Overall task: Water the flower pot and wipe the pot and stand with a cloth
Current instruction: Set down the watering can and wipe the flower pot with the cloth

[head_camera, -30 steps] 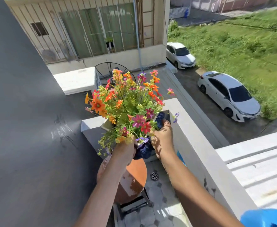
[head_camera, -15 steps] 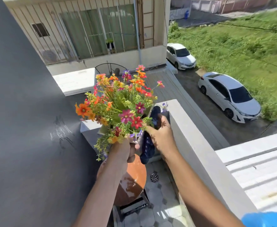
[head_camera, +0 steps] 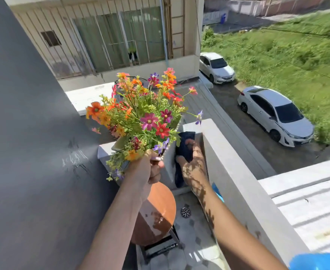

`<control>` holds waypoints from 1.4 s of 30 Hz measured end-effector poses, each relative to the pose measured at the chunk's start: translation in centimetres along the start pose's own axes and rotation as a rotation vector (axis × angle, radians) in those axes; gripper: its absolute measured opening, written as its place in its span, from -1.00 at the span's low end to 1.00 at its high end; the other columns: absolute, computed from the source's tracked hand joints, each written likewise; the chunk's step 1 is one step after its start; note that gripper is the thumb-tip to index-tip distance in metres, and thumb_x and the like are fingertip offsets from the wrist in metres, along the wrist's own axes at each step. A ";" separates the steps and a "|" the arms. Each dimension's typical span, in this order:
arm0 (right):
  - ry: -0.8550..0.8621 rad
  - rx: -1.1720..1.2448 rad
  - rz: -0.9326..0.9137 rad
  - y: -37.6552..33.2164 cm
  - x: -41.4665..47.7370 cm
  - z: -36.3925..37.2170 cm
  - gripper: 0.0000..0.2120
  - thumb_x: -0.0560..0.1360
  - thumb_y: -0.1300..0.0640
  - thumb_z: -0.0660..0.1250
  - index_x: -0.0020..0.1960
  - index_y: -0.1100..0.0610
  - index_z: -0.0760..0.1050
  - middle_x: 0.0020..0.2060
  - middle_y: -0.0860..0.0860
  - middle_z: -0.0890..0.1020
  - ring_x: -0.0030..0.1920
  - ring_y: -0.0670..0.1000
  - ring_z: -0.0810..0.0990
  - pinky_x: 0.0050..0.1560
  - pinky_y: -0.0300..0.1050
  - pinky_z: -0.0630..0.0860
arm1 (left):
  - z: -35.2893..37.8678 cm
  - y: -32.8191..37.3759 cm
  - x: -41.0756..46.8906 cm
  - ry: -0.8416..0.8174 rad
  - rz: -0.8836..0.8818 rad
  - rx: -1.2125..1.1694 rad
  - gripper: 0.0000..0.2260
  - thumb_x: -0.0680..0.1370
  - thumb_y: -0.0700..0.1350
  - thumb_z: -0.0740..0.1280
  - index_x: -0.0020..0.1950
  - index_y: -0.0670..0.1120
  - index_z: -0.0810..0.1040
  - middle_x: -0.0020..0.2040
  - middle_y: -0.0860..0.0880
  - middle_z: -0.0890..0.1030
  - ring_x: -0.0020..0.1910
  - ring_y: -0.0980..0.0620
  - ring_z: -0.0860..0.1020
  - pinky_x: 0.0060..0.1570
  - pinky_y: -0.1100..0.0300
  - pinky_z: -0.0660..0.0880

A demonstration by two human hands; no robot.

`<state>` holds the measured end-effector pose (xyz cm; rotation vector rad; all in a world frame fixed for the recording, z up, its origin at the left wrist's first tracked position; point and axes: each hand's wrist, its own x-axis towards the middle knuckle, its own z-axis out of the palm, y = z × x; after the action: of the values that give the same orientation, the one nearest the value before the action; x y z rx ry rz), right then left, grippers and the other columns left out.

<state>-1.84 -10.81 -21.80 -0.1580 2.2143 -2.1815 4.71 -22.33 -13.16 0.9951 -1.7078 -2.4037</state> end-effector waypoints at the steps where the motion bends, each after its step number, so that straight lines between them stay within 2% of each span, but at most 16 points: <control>1: -0.038 -0.025 -0.023 0.0 -0.8 0.4 -0.55 0.45 0.36 0.35 0.19 -0.06 0.36 0.08 -0.16 0.51 0.07 -0.16 0.51 -0.07 -0.58 0.38 | 0.0 0.1 0.2 0.008 0.005 -0.009 -0.78 0.64 -0.29 -0.01 -0.09 -0.17 0.39 -0.59 -0.02 0.39 -0.72 0.18 0.10 -0.64 0.35 -0.01; 3: -0.103 -0.078 -0.044 -0.1 -1.9 1.0 -0.57 0.39 0.29 0.31 0.10 -0.15 0.38 0.01 -0.22 0.53 -0.06 -0.33 0.52 -0.09 -0.56 0.37 | -0.3 0.2 0.6 0.027 0.026 -0.028 -0.76 0.65 -0.27 -0.01 -0.12 -0.15 0.38 -0.59 -0.02 0.38 -0.71 0.17 0.11 -0.65 0.33 0.02; 6: -0.136 -0.033 -0.056 -0.2 -3.1 1.5 -0.58 0.43 0.42 0.29 0.06 -0.08 0.41 -0.05 -0.21 0.55 -0.10 -0.41 0.52 -0.10 -0.52 0.40 | -0.9 0.7 1.1 0.041 0.079 -0.047 -0.75 0.64 -0.28 0.02 -0.18 -0.14 0.39 -0.60 -0.03 0.36 -0.71 0.15 0.11 -0.64 0.35 0.03; 9: -0.130 0.081 -0.085 -0.2 -4.4 1.7 -0.58 0.47 0.44 0.29 0.08 -0.06 0.42 -0.10 -0.23 0.58 -0.11 -0.33 0.55 -0.06 -0.41 0.46 | -1.1 0.7 1.1 0.030 0.098 0.003 -0.75 0.61 -0.29 0.07 -0.21 -0.12 0.42 -0.62 -0.02 0.36 -0.70 0.13 0.11 -0.62 0.35 0.03; 14: 0.002 0.247 -0.106 -0.6 -3.3 1.7 -0.67 0.49 0.25 0.36 0.15 -0.10 0.46 -0.04 -0.23 0.63 -0.01 -0.11 0.60 0.09 -0.07 0.54 | -0.8 -0.5 1.1 0.002 0.046 0.096 -0.71 0.67 -0.20 0.05 -0.23 -0.11 0.37 -0.62 -0.02 0.38 -0.69 0.13 0.10 -0.60 0.33 0.03; 17: 0.118 0.209 -0.145 -2.1 -1.2 1.0 -0.68 0.55 0.19 0.39 0.23 -0.03 0.42 0.01 -0.28 0.64 0.05 -0.21 0.60 0.13 -0.17 0.49 | -1.5 -1.2 1.3 -0.047 0.034 0.095 -0.72 0.67 -0.19 0.08 -0.24 -0.08 0.32 -0.47 -0.08 0.26 -0.68 0.13 0.09 -0.59 0.33 0.03; 20: 0.165 0.148 -0.183 -3.1 1.2 -0.3 -0.72 0.56 0.20 0.38 0.25 0.12 0.45 0.11 -0.03 0.64 0.08 -0.12 0.61 0.11 -0.20 0.52 | -1.6 -0.6 0.9 -0.098 0.021 0.124 -0.66 0.68 -0.17 0.03 -0.22 -0.06 0.46 -0.46 -0.11 0.34 -0.69 0.14 0.09 -0.58 0.34 0.00; 22: 0.148 0.118 -0.162 -3.1 2.4 -0.9 -0.73 0.55 0.18 0.39 0.22 0.09 0.48 0.10 -0.03 0.65 0.11 -0.09 0.63 0.15 -0.14 0.54 | -1.6 -0.1 0.6 -0.122 0.009 0.147 -0.67 0.68 -0.16 0.04 -0.13 0.00 0.54 -0.51 -0.09 0.38 -0.69 0.15 0.09 -0.56 0.31 -0.04; 24: 0.128 0.078 -0.138 -2.8 3.2 -1.2 -0.79 0.53 0.15 0.40 0.14 0.08 0.49 0.00 -0.08 0.65 0.00 -0.15 0.63 0.11 -0.08 0.54 | -2.2 0.3 0.7 -0.130 -0.004 0.161 -0.69 0.67 -0.18 0.06 -0.21 -0.05 0.47 -0.54 -0.08 0.39 -0.68 0.14 0.10 -0.59 0.32 -0.02; 29: 0.158 0.159 -0.056 -2.7 4.2 -2.1 -0.77 0.55 0.27 0.36 0.02 -0.06 0.52 -0.12 -0.13 0.65 -0.19 -0.25 0.61 -0.05 -0.20 0.52 | -3.8 0.7 1.1 -0.124 0.010 0.196 -0.73 0.64 -0.26 0.08 -0.24 -0.13 0.37 -0.54 -0.09 0.40 -0.69 0.14 0.12 -0.62 0.36 0.02; 33: 0.021 0.097 -0.041 -3.0 4.7 -2.6 -0.73 0.53 0.33 0.32 -0.05 -0.04 0.58 -0.19 -0.12 0.66 -0.22 -0.18 0.61 -0.10 -0.20 0.51 | -4.6 0.9 0.9 -0.133 0.010 0.220 -0.75 0.64 -0.25 0.07 -0.23 -0.15 0.35 -0.57 -0.07 0.38 -0.61 0.10 0.14 -0.65 0.36 0.02; 35: -0.035 0.129 -0.010 -3.5 4.6 -2.5 -0.82 0.48 0.26 0.38 -0.09 -0.02 0.61 -0.22 -0.07 0.66 -0.22 -0.10 0.60 -0.13 -0.18 0.50 | -5.1 1.0 0.8 -0.122 0.010 0.205 -0.74 0.65 -0.26 0.05 -0.24 -0.15 0.34 -0.59 -0.05 0.40 -0.67 0.13 0.14 -0.65 0.36 0.02; 36: -0.039 0.144 0.016 -3.5 4.7 -2.5 -0.87 0.42 0.18 0.41 -0.08 -0.01 0.63 -0.21 -0.05 0.67 -0.19 -0.05 0.60 -0.11 -0.16 0.51 | -5.2 0.9 0.7 -0.122 0.010 0.192 -0.72 0.65 -0.27 0.05 -0.25 -0.14 0.33 -0.58 -0.07 0.40 -0.69 0.15 0.13 -0.64 0.36 0.01; 39: -0.025 0.090 0.071 -3.1 4.8 -2.5 -0.76 0.34 0.04 0.37 0.00 -0.03 0.62 -0.16 -0.02 0.67 -0.09 0.07 0.62 0.04 -0.05 0.54 | -5.3 0.6 0.5 -0.118 0.015 0.145 -0.69 0.64 -0.28 0.05 -0.30 -0.14 0.32 -0.59 -0.07 0.41 -0.66 0.13 0.14 -0.64 0.37 0.01; 41: -0.023 0.038 0.084 -2.6 4.1 -2.2 -0.78 0.45 0.15 0.29 0.06 -0.04 0.56 -0.19 -0.09 0.66 -0.09 0.01 0.64 0.08 -0.09 0.56 | -5.1 0.4 0.5 -0.091 0.024 0.138 -0.70 0.63 -0.28 0.08 -0.30 -0.13 0.32 -0.63 -0.05 0.39 -0.54 0.09 0.16 -0.66 0.37 0.02; 42: -0.018 0.031 0.070 -2.4 3.6 -1.9 -0.76 0.50 0.22 0.25 0.08 -0.04 0.55 -0.21 -0.14 0.65 -0.15 -0.11 0.65 0.02 -0.20 0.58 | -5.1 0.3 0.5 -0.073 0.025 0.137 -0.72 0.63 -0.28 0.10 -0.29 -0.13 0.33 -0.64 -0.05 0.38 -0.48 0.07 0.15 -0.66 0.36 0.02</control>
<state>-5.44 -9.27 -19.18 -0.0977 2.1410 -2.1683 6.80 -26.94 -14.13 0.9050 -1.9206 -2.3629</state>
